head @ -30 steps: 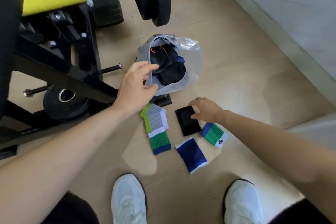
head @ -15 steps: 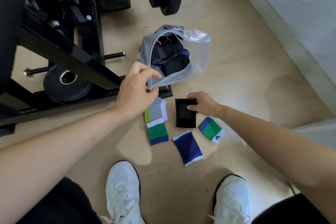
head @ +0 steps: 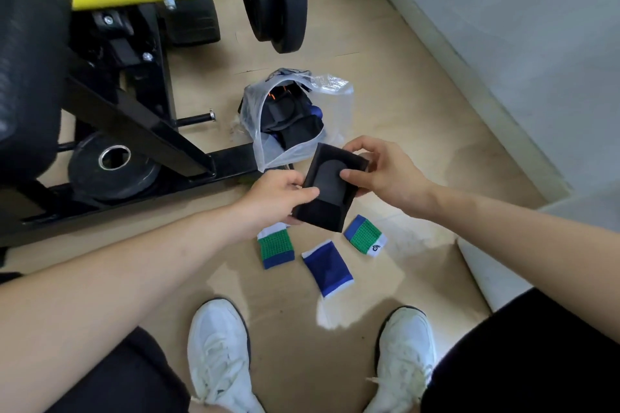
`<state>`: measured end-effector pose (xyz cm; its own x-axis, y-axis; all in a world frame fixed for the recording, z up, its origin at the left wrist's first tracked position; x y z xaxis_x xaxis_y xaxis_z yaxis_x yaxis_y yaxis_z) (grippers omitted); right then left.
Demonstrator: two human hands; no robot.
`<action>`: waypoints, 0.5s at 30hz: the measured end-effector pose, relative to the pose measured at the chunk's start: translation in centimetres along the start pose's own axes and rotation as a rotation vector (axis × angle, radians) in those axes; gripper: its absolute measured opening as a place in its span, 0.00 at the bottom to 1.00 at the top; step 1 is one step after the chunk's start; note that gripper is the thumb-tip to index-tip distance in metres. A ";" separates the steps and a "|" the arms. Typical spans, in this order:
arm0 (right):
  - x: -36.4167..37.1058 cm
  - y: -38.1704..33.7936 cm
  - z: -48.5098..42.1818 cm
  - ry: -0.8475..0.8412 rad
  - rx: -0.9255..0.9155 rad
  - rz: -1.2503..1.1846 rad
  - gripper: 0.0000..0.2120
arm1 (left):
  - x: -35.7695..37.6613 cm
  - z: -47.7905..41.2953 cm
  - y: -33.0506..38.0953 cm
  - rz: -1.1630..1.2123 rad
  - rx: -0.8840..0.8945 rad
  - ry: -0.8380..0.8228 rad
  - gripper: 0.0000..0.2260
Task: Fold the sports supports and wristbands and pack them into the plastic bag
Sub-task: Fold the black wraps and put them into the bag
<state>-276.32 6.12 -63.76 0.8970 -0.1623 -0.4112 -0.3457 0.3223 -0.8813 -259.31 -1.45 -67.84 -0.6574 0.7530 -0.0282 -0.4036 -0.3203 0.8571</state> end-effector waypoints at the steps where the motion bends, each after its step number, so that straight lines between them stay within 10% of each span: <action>1: -0.3 -0.2 0.5 0.054 -0.019 0.021 0.09 | 0.1 0.2 0.2 0.015 0.002 -0.002 0.06; 15: 2.4 0.5 2.7 0.107 -0.595 0.661 0.15 | -1.1 1.0 1.0 0.366 -0.153 0.100 0.14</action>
<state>-273.58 8.39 -64.54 0.4439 -0.2104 -0.8710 -0.8951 -0.1510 -0.4196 -258.34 -1.98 -66.39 -0.8308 0.5161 0.2084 -0.2163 -0.6443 0.7335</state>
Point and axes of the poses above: each hand's wrist, its own z-axis away from the middle knuckle, its own x-axis out of the palm, y = z × x, the point moved 6 cm from there along -z, towards the middle knuckle, and after that the axes turned 8 degrees about z, right-handed, at the moved point
